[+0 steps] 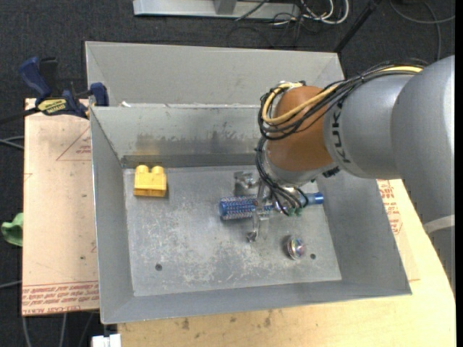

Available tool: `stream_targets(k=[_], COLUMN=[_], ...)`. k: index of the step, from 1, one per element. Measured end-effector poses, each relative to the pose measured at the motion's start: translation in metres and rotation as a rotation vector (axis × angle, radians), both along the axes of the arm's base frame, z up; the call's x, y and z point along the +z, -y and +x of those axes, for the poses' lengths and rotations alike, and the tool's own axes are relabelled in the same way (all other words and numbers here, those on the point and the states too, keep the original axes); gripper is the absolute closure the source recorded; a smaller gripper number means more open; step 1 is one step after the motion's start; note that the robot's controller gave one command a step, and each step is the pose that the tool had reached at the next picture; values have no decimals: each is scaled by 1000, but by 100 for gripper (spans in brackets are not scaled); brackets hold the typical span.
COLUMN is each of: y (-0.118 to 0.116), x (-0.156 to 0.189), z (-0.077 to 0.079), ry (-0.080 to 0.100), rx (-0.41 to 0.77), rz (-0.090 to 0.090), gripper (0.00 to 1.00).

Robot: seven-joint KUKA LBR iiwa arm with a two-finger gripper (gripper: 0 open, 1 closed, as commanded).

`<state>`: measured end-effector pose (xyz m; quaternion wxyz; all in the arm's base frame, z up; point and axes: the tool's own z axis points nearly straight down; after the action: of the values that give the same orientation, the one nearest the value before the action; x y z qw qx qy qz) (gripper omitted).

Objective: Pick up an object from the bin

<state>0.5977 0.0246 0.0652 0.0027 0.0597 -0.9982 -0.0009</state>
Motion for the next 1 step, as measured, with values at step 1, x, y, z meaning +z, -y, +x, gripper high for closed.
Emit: stream_targets(k=[1], y=[0], x=[4], z=[2], ry=[5], rx=[1], rz=[0], gripper=[100])
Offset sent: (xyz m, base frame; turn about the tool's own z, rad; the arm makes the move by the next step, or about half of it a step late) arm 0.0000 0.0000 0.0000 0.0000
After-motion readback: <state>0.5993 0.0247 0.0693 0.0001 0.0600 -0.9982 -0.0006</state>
